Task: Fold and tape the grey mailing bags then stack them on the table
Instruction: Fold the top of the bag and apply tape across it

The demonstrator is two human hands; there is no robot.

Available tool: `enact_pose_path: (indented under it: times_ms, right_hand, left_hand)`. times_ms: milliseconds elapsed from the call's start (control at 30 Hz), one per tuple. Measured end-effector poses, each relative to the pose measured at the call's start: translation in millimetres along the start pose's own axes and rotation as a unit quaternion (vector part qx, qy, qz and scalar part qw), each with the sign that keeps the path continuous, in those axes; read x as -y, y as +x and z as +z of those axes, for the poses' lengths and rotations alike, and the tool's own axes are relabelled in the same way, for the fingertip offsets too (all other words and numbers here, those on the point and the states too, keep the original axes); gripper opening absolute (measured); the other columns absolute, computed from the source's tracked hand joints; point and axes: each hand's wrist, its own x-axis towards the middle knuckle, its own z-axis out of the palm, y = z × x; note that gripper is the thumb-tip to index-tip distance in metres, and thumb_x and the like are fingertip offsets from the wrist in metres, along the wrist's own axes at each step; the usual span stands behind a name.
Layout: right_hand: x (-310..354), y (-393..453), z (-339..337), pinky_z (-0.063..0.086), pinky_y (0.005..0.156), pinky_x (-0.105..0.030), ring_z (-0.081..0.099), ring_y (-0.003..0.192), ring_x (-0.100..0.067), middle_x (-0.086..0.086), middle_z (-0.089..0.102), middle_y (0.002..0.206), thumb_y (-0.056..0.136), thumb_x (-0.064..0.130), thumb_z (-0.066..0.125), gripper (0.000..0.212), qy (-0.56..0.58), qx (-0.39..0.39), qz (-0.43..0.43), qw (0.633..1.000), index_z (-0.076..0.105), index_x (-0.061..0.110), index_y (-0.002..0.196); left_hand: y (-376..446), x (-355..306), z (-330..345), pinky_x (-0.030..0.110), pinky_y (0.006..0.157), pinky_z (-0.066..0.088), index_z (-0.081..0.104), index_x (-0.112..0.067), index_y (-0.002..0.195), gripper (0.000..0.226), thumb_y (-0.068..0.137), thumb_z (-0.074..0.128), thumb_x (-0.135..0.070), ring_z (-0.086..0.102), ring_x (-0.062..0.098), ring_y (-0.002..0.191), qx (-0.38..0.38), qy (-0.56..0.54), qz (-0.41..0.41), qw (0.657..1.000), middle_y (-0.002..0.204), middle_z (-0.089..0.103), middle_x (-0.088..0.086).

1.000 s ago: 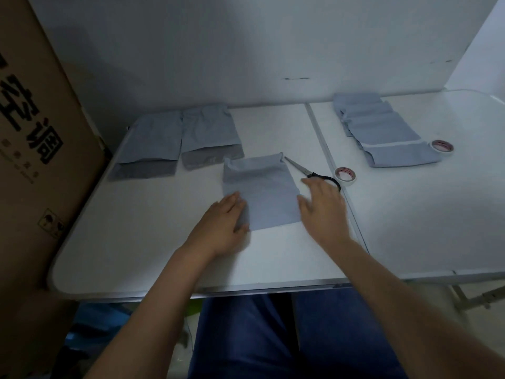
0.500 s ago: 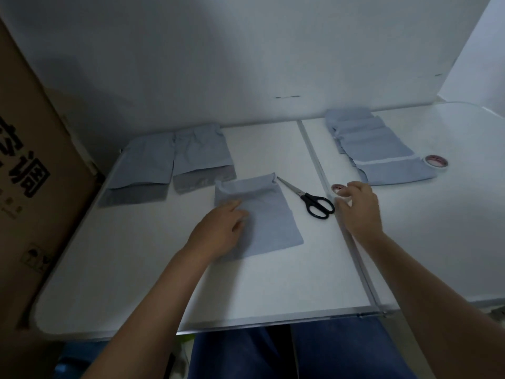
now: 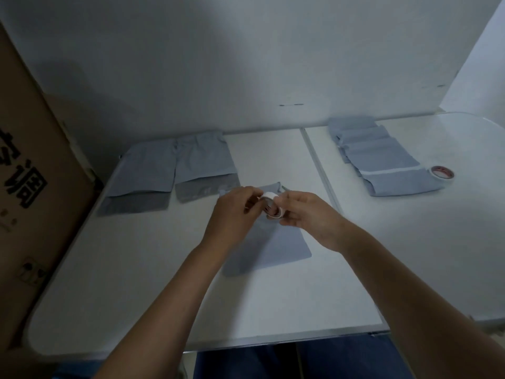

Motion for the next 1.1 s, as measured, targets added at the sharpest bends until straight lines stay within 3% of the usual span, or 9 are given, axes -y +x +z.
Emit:
enact_pose_path:
  times_ms: [133, 233, 467, 567, 633, 733, 800, 900, 1100]
  right_hand:
    - [6, 7, 18, 0.044, 0.087, -0.028, 0.063, 0.095, -0.018, -0.007, 0.069, 0.098, 0.098, 0.023, 0.051, 0.017, -0.004, 0.044, 0.02, 0.999, 0.064, 0.013, 0.093]
    - [6, 12, 29, 0.04, 0.083, -0.029, 0.063, 0.092, -0.017, -0.005, 0.068, 0.095, 0.098, 0.021, 0.05, 0.017, -0.008, 0.051, 0.019, 0.998, 0.065, 0.014, 0.092]
    - [0, 18, 39, 0.042, 0.076, -0.028, 0.06, 0.077, -0.015, -0.014, 0.061, 0.093, 0.097, 0.013, 0.051, 0.012, 0.043, 0.032, -0.003, 0.999, 0.063, 0.009, 0.096]
    - [-3, 18, 40, 0.046, 0.073, -0.023, 0.061, 0.076, -0.014, -0.008, 0.065, 0.089, 0.097, 0.012, 0.051, 0.013, 0.037, 0.031, -0.018, 0.999, 0.064, 0.009, 0.095]
    - [-6, 16, 39, 0.049, 0.074, -0.021, 0.063, 0.077, -0.013, -0.005, 0.068, 0.09, 0.097, 0.012, 0.053, 0.013, 0.011, 0.013, -0.03, 0.999, 0.065, 0.011, 0.094]
    - [-12, 16, 37, 0.051, 0.076, -0.021, 0.065, 0.08, -0.013, -0.004, 0.069, 0.093, 0.096, 0.013, 0.055, 0.013, -0.04, -0.02, -0.052, 0.998, 0.067, 0.011, 0.096]
    - [-14, 16, 36, 0.051, 0.077, -0.021, 0.065, 0.081, -0.013, -0.004, 0.07, 0.092, 0.096, 0.013, 0.056, 0.013, -0.064, -0.029, -0.06, 0.996, 0.068, 0.011, 0.097]
    - [-16, 16, 34, 0.05, 0.077, -0.019, 0.065, 0.081, -0.013, -0.002, 0.07, 0.09, 0.096, 0.013, 0.057, 0.013, -0.088, -0.038, -0.066, 0.993, 0.069, 0.01, 0.099]
    - [-18, 15, 32, 0.054, 0.085, -0.027, 0.068, 0.083, -0.015, -0.002, 0.072, 0.093, 0.094, 0.02, 0.06, 0.015, -0.135, -0.062, -0.069, 0.986, 0.072, 0.014, 0.102]
  left_hand:
    - [-7, 10, -8, 0.016, 0.073, 0.051, 0.072, -0.023, 0.092, 0.009, 0.089, 0.064, -0.027, 0.068, 0.001, 0.074, 0.007, -0.105, -0.128, 0.986, 0.082, 0.073, -0.009]
    - [-11, 17, -12, 0.039, 0.089, 0.055, 0.073, -0.02, 0.09, 0.01, 0.085, 0.067, -0.026, 0.073, 0.016, 0.082, 0.033, -0.24, -0.212, 0.947, 0.086, 0.075, 0.0]
    - [-17, 12, -18, 0.045, 0.091, 0.054, 0.067, -0.005, 0.099, 0.015, 0.085, 0.067, -0.006, 0.069, 0.03, 0.083, 0.045, -0.384, -0.304, 0.871, 0.087, 0.073, 0.018]
    - [-17, 15, -18, 0.042, 0.09, 0.055, 0.067, -0.012, 0.102, 0.015, 0.088, 0.063, -0.01, 0.07, 0.024, 0.085, 0.047, -0.363, -0.294, 0.883, 0.093, 0.073, 0.015]
    - [-15, 20, -17, 0.04, 0.089, 0.055, 0.066, -0.029, 0.101, 0.015, 0.089, 0.063, -0.022, 0.07, 0.018, 0.09, -0.005, -0.274, -0.257, 0.927, 0.099, 0.072, 0.002]
    - [-19, 16, -24, 0.021, 0.081, 0.051, 0.062, -0.034, 0.1, 0.011, 0.089, 0.064, -0.032, 0.064, 0.002, 0.089, -0.085, -0.139, -0.173, 0.971, 0.098, 0.068, -0.014]
    - [-24, 11, -28, 0.012, 0.075, 0.048, 0.061, -0.03, 0.103, 0.019, 0.086, 0.069, -0.029, 0.062, -0.002, 0.087, -0.068, -0.118, -0.091, 0.987, 0.099, 0.066, -0.014]
    - [-25, 11, -28, 0.018, 0.078, 0.05, 0.062, -0.023, 0.105, 0.026, 0.083, 0.073, -0.029, 0.061, 0.002, 0.09, -0.033, -0.059, -0.01, 0.998, 0.102, 0.061, -0.013]
    - [-19, 12, -29, 0.024, 0.079, 0.052, 0.067, -0.018, 0.098, 0.021, 0.082, 0.075, -0.028, 0.061, 0.004, 0.085, -0.027, -0.043, -0.007, 0.999, 0.094, 0.062, -0.012]
